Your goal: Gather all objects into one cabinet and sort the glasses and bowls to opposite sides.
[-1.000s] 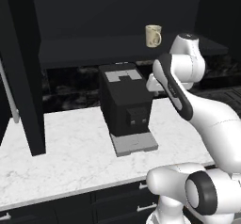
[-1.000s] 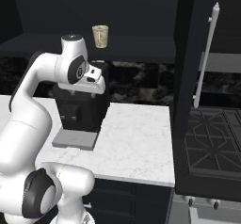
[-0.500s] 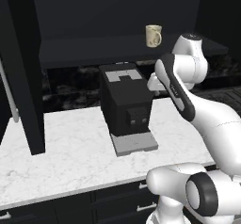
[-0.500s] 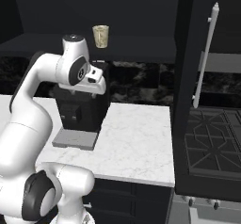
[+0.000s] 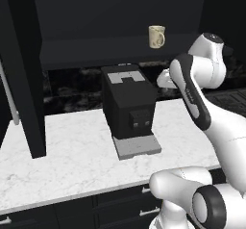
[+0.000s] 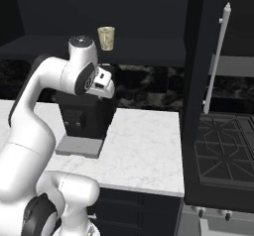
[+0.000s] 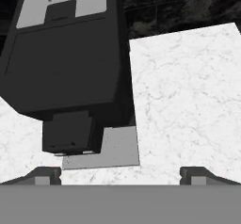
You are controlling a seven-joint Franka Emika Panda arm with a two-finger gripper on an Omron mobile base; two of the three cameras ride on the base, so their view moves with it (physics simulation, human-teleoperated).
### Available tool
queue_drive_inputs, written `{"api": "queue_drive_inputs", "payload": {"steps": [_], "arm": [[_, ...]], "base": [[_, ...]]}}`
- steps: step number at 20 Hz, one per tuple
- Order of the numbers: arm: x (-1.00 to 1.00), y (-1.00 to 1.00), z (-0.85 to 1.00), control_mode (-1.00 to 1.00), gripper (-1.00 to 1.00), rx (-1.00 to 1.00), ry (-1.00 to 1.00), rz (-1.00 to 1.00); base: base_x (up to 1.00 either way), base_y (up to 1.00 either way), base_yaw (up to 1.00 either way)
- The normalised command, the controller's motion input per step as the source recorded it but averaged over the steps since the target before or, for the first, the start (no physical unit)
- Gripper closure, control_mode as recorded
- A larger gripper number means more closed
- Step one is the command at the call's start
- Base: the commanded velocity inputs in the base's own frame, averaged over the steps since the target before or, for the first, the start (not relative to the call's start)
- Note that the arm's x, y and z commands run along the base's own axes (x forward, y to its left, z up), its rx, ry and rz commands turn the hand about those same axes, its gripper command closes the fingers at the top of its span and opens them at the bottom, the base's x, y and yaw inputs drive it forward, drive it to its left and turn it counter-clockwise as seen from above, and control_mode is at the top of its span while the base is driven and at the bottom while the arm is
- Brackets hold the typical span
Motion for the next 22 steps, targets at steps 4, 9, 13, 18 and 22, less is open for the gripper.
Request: {"api": "queue_drive_inputs", "payload": {"steps": [4,9,13,18,22], "arm": [[-0.26,0.00,0.15,-1.00,-1.00,0.00,-0.25,0.00],[-0.06,0.00,0.29,-1.00,-1.00,0.00,-0.21,-0.03],[0.00,0.00,0.36,-1.00,-1.00,0.00,-0.06,-0.03],[0.01,0.00,0.29,-1.00,-1.00,0.00,0.00,-0.01],[0.00,0.00,0.24,-1.00,-1.00,0.00,0.00,0.00]], "base": [[0.00,0.00,0.00],[0.00,0.00,0.00],[0.00,0.00,0.00],[0.00,0.00,0.00],[0.00,0.00,0.00]]}}
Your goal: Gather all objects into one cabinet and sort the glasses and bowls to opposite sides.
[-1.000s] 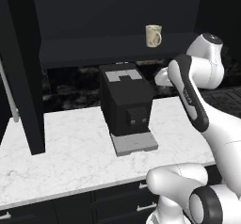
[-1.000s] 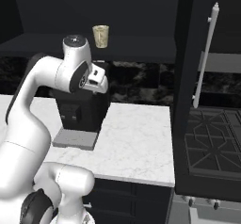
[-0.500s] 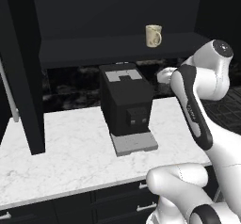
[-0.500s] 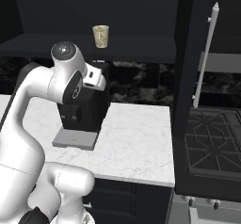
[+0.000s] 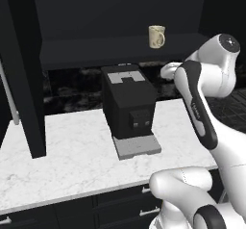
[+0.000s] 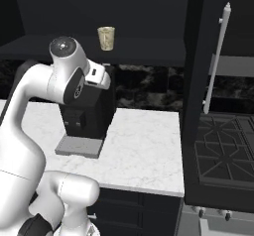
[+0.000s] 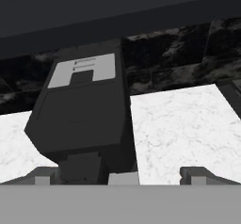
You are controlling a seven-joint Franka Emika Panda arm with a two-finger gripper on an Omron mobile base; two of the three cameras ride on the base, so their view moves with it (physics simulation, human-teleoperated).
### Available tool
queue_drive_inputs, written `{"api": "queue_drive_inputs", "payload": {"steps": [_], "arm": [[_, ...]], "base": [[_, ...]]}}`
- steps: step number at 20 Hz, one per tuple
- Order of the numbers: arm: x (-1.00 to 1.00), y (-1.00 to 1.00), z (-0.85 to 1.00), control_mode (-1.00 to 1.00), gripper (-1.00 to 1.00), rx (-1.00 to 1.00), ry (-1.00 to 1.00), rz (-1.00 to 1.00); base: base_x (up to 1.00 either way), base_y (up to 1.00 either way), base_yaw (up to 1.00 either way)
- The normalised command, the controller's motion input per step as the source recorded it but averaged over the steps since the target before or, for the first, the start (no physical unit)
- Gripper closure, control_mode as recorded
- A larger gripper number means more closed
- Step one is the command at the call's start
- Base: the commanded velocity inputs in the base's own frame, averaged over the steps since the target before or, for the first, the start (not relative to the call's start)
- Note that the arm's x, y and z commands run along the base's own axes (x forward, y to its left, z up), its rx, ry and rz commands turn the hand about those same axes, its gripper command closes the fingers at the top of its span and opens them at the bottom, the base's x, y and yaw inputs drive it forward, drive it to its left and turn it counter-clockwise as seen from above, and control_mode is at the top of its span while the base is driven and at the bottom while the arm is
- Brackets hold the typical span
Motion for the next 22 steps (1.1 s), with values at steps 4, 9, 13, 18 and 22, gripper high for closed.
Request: {"api": "queue_drive_inputs", "payload": {"steps": [4,9,13,18,22], "arm": [[0.06,0.00,0.20,-1.00,-1.00,-0.04,0.00,0.00],[0.19,0.00,0.07,-1.00,-1.00,-0.12,0.00,0.00],[0.26,0.00,0.21,-1.00,-1.00,-0.04,0.00,0.00],[0.31,0.00,0.35,-1.00,-1.00,0.00,0.00,0.00],[0.31,0.00,0.31,-1.00,-1.00,0.00,0.00,0.00]], "base": [[0.00,0.00,0.00],[0.00,0.00,0.00],[0.00,0.00,0.00],[0.00,0.00,0.00],[0.00,0.00,0.00]]}}
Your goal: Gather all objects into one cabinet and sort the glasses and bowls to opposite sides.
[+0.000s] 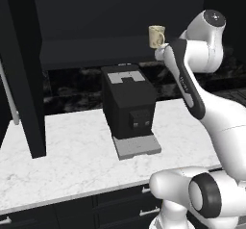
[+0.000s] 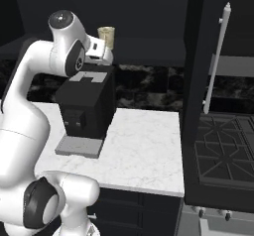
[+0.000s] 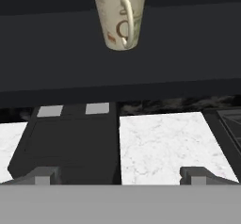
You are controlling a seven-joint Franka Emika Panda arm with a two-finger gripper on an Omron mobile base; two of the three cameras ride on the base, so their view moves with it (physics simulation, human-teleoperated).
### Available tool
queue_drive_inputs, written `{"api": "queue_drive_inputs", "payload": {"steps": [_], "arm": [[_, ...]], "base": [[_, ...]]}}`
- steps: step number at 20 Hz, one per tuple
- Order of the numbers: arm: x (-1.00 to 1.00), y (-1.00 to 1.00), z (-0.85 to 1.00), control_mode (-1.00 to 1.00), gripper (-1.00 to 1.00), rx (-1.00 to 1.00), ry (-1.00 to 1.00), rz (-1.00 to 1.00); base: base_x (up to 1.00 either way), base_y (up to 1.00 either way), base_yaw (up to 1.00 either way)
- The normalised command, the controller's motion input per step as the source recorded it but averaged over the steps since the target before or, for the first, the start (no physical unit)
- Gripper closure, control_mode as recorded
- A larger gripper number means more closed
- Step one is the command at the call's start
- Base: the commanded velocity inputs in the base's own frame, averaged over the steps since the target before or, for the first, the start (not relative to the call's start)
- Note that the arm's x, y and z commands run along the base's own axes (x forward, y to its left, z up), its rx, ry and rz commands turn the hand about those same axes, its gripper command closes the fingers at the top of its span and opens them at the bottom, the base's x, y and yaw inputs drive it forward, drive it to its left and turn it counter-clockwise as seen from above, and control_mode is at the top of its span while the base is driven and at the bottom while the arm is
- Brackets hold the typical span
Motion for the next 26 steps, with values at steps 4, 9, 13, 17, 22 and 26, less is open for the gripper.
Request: {"api": "queue_drive_inputs", "payload": {"steps": [4,9,13,17,22,26], "arm": [[0.28,-0.03,0.14,-1.00,-1.00,0.00,0.00,0.00],[0.21,-0.05,0.02,-1.00,-1.00,0.00,0.00,0.00],[0.22,-0.06,0.10,-1.00,-1.00,0.00,0.00,0.00],[0.20,-0.01,0.14,-1.00,-1.00,0.00,0.00,0.00],[0.22,0.00,0.09,-1.00,-1.00,0.00,-0.02,0.00],[0.24,0.00,0.00,-1.00,-1.00,0.00,-0.01,0.00]], "base": [[0.00,0.00,0.00],[0.00,0.00,0.00],[0.00,0.00,0.00],[0.00,0.00,0.00],[0.00,0.00,0.00],[0.00,0.00,0.00]]}}
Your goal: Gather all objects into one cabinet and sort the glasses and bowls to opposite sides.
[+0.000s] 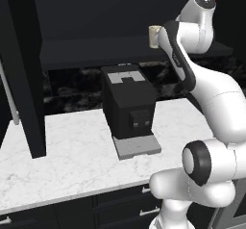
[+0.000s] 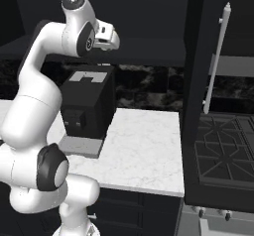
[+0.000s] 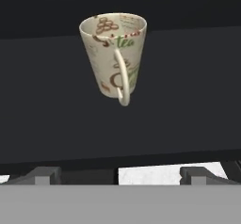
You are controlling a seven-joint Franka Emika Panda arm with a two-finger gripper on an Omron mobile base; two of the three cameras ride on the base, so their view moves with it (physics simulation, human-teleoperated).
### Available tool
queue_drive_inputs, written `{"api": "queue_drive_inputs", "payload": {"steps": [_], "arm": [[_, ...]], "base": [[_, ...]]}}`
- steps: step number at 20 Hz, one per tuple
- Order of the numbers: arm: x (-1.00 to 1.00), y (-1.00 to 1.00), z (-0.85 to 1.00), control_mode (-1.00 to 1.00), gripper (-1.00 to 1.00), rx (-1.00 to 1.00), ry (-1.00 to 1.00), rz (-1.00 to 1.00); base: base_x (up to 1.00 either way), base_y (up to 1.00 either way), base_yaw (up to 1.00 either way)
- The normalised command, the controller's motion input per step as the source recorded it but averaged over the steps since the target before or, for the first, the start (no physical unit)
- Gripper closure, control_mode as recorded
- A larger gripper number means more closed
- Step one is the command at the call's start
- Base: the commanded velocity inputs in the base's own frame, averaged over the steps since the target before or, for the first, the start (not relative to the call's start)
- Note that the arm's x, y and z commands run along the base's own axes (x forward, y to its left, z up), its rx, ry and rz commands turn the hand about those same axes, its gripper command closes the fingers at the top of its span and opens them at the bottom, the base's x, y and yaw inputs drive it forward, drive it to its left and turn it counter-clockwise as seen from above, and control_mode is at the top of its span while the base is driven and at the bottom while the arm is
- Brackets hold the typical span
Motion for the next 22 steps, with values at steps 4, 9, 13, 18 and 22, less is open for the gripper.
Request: {"api": "queue_drive_inputs", "payload": {"steps": [4,9,13,18,22], "arm": [[0.26,0.00,0.00,-1.00,-1.00,0.00,0.00,0.00],[0.19,-0.01,0.00,-1.00,-1.00,0.00,0.00,0.00],[0.22,-0.02,0.00,-1.00,-1.00,0.00,0.00,0.00],[0.25,-0.02,-0.01,-1.00,-1.00,-0.03,-0.01,0.00],[0.24,0.00,-0.06,-1.00,-1.00,-0.05,-0.01,0.00]], "base": [[0.00,0.00,0.00],[0.00,0.00,0.00],[0.00,0.00,0.00],[0.00,0.00,0.00],[0.00,0.00,0.00]]}}
